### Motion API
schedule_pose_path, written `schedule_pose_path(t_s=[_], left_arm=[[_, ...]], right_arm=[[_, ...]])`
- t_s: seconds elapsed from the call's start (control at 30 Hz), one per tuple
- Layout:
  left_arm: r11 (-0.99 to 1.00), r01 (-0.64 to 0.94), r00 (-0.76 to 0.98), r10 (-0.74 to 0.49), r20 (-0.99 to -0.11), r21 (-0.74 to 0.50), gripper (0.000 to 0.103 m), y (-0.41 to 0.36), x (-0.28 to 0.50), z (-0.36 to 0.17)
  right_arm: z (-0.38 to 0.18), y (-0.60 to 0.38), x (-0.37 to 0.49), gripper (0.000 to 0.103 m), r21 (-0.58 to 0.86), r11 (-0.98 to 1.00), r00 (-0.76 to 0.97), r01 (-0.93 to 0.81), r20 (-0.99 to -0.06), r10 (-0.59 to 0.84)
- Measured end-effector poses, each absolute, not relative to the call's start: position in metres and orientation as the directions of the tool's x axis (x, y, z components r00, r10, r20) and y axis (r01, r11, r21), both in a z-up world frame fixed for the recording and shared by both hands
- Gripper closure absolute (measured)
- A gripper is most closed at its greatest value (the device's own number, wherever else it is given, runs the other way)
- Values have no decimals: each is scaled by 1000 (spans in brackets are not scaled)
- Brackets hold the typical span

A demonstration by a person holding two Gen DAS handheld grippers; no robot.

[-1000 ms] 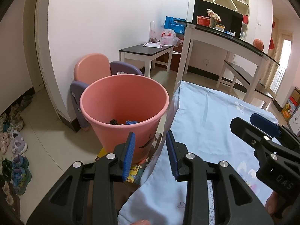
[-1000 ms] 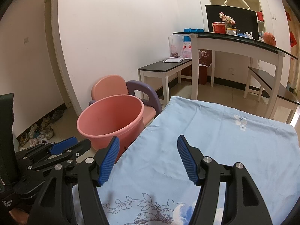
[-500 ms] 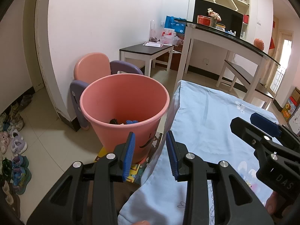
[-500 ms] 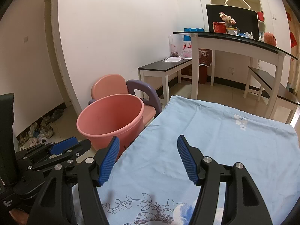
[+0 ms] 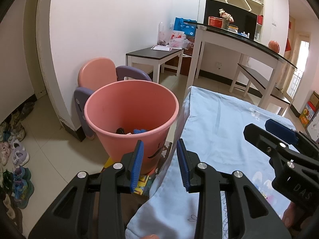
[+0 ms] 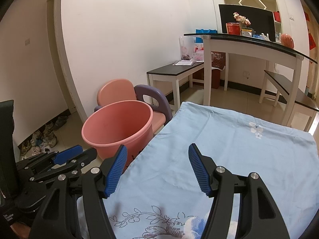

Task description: Collect trash

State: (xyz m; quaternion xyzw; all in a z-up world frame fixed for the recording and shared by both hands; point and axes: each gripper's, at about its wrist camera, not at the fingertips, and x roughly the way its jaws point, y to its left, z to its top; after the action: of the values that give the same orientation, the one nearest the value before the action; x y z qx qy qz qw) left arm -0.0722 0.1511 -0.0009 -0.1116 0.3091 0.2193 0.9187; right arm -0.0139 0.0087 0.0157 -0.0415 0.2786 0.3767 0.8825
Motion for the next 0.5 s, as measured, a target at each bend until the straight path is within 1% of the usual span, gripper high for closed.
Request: schedule_pose_path(t_s=[0.5], left_arm=[[880, -471, 712, 333, -618, -69, 69, 148, -73, -2]], right_arm=[[11, 6, -14, 40, 136, 712, 556, -689, -531, 640]])
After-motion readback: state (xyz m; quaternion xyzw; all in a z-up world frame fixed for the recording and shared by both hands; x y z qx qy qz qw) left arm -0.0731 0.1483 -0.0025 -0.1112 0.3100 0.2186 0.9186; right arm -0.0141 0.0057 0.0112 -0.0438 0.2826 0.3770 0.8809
